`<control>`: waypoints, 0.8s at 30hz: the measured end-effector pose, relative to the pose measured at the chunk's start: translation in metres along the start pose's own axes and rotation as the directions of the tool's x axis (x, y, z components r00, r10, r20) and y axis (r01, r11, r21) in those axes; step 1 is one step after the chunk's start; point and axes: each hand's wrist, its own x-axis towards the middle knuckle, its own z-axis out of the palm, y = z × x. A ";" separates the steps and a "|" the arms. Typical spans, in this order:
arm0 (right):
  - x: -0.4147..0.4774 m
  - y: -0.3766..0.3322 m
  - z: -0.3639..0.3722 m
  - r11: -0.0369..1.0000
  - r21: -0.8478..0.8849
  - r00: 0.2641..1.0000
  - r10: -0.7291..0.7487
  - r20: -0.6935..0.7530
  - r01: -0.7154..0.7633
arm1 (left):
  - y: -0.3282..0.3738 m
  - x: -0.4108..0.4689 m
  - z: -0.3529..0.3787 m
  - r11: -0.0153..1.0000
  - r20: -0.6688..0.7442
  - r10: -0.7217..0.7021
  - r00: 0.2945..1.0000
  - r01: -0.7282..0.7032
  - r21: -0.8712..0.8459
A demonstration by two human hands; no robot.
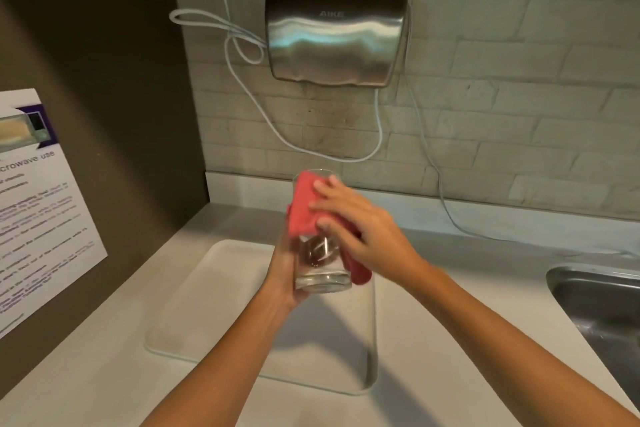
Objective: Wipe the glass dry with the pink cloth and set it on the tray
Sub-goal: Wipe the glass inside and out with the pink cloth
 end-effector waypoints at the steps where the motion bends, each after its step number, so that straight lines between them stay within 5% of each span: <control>1: 0.006 0.000 0.000 0.992 0.065 0.991 0.110 -0.081 -0.105 | -0.001 0.001 0.006 0.998 0.026 0.029 0.999 -0.030 0.050; 4: 0.008 -0.006 0.008 0.974 0.128 0.973 0.199 -0.113 -0.184 | 0.001 -0.001 0.013 0.999 0.044 0.029 0.999 -0.031 0.034; 9: -0.021 -0.004 0.018 0.995 -0.019 0.993 -0.096 0.064 0.097 | 0.001 0.006 -0.008 0.993 0.021 -0.006 1.000 0.009 -0.119; 14: 0.006 -0.003 0.016 0.980 0.113 0.972 0.181 -0.149 -0.165 | 0.002 0.003 0.015 1.000 0.065 0.011 0.998 -0.012 0.012; 20: -0.016 0.003 0.017 0.976 -0.125 0.984 -0.179 -0.002 0.177 | 0.000 0.008 -0.003 0.989 0.134 0.006 0.991 0.014 -0.145; 24: 0.003 0.004 0.009 0.999 -0.014 0.991 0.047 -0.127 -0.049 | 0.005 0.010 0.012 0.999 0.066 0.037 0.997 -0.038 0.002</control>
